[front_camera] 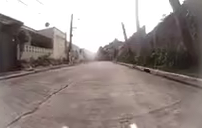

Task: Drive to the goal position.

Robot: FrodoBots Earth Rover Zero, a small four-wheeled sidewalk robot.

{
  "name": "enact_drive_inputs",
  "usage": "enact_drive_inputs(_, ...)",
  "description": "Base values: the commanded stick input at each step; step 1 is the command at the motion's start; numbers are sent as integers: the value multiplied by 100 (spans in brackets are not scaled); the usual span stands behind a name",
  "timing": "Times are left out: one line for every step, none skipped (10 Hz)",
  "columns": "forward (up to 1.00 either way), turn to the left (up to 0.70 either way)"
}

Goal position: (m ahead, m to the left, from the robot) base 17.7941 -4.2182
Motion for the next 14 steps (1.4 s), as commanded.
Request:
enact_drive_inputs(70, 1)
enact_drive_inputs(70, 1)
enact_drive_inputs(70, -4)
enact_drive_inputs(70, -10)
enact_drive_inputs(70, -15)
enact_drive_inputs(70, -21)
enact_drive_inputs(70, -27)
enact_drive_inputs(70, -33)
enact_drive_inputs(70, -34)
enact_drive_inputs(70, -29)
enact_drive_inputs(70, -13)
enact_drive_inputs(70, 1)
enact_drive_inputs(70, 1)
enact_drive_inputs(70, 1)
